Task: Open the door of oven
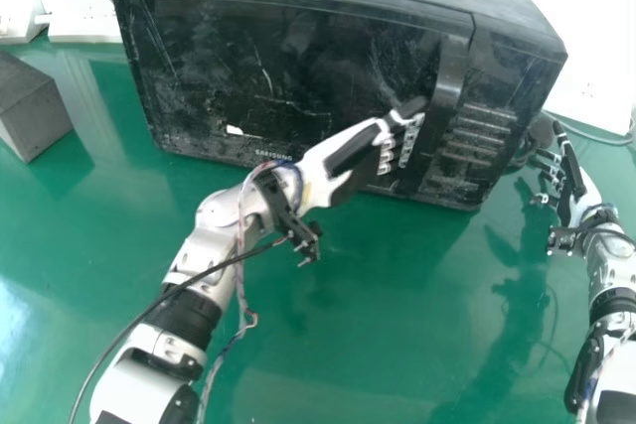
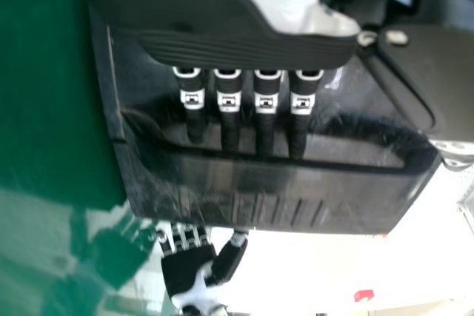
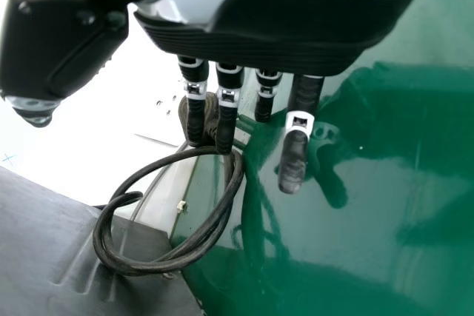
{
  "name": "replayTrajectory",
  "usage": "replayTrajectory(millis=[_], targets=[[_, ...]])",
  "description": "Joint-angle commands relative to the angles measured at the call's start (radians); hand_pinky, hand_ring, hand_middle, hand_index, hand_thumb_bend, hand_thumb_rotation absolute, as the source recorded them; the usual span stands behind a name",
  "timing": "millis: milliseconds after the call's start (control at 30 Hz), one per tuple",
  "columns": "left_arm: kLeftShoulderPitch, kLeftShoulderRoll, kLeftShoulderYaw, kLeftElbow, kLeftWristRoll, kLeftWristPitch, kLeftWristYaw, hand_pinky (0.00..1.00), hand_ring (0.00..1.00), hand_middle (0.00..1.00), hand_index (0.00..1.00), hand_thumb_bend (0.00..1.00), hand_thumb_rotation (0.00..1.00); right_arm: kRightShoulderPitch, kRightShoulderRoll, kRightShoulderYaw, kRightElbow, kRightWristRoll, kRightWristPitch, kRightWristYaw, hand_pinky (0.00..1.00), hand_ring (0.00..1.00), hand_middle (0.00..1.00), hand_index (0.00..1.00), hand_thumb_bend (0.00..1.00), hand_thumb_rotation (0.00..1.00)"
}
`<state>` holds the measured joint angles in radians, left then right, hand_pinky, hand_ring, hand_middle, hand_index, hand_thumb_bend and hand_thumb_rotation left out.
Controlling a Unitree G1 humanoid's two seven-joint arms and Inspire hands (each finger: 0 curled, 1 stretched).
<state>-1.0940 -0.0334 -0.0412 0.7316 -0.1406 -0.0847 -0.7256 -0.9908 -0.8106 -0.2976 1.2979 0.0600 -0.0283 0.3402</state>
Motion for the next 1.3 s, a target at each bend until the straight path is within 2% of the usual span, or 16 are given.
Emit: replayTrajectory(millis=[0, 200, 333, 467, 633, 900, 1000, 1133, 1267], targets=[[0.009, -0.016, -0.010, -0.039, -0.022, 0.013, -0.016, 0.91, 1.00, 1.00, 1.00, 1.00, 0.90, 0.063, 0.043, 0.016, 0.042, -0.021, 0.055, 0.012, 0.69, 0.74, 0.82, 0.85, 1.00, 1.00], [0.028, -0.025, -0.023, -0.090, -0.021, 0.018, -0.035, 0.94, 1.00, 1.00, 1.00, 1.00, 0.91, 0.064, 0.044, 0.018, 0.042, -0.023, 0.049, 0.012, 0.69, 0.75, 0.83, 0.87, 1.00, 1.00], [0.024, -0.037, -0.034, -0.065, 0.001, -0.036, -0.023, 0.95, 1.00, 1.00, 1.00, 1.00, 0.91, 0.063, 0.042, 0.014, 0.043, -0.019, 0.055, 0.016, 0.67, 0.73, 0.83, 0.86, 1.00, 1.00], [0.021, -0.043, -0.045, -0.050, 0.013, -0.050, -0.011, 0.94, 1.00, 1.00, 1.00, 1.00, 0.91, 0.062, 0.043, 0.015, 0.042, -0.020, 0.056, 0.008, 0.67, 0.71, 0.82, 0.85, 1.00, 1.00], [0.017, -0.040, -0.054, -0.033, 0.027, -0.070, -0.004, 0.91, 1.00, 1.00, 1.00, 1.00, 0.93, 0.064, 0.041, 0.015, 0.042, -0.019, 0.050, 0.020, 0.70, 0.73, 0.82, 0.87, 0.98, 1.00], [0.021, -0.046, -0.059, -0.045, 0.017, -0.059, -0.013, 0.91, 1.00, 1.00, 1.00, 1.00, 0.93, 0.062, 0.043, 0.017, 0.042, -0.021, 0.052, 0.014, 0.68, 0.73, 0.83, 0.86, 0.99, 1.00], [0.026, -0.047, -0.065, -0.055, 0.017, -0.055, -0.016, 0.91, 1.00, 1.00, 1.00, 1.00, 0.93, 0.062, 0.043, 0.018, 0.042, -0.022, 0.051, 0.018, 0.71, 0.75, 0.82, 0.87, 1.00, 1.00], [0.032, -0.048, -0.073, -0.071, 0.015, -0.039, -0.020, 0.91, 1.00, 1.00, 1.00, 1.00, 0.93, 0.060, 0.045, 0.014, 0.043, -0.019, 0.055, 0.010, 0.70, 0.72, 0.80, 0.86, 1.00, 1.00], [0.039, -0.052, -0.081, -0.084, 0.015, -0.042, -0.022, 0.86, 0.97, 0.99, 1.00, 1.00, 0.92, 0.059, 0.043, 0.010, 0.044, -0.014, 0.064, 0.021, 0.73, 0.74, 0.83, 0.87, 1.00, 1.00]])
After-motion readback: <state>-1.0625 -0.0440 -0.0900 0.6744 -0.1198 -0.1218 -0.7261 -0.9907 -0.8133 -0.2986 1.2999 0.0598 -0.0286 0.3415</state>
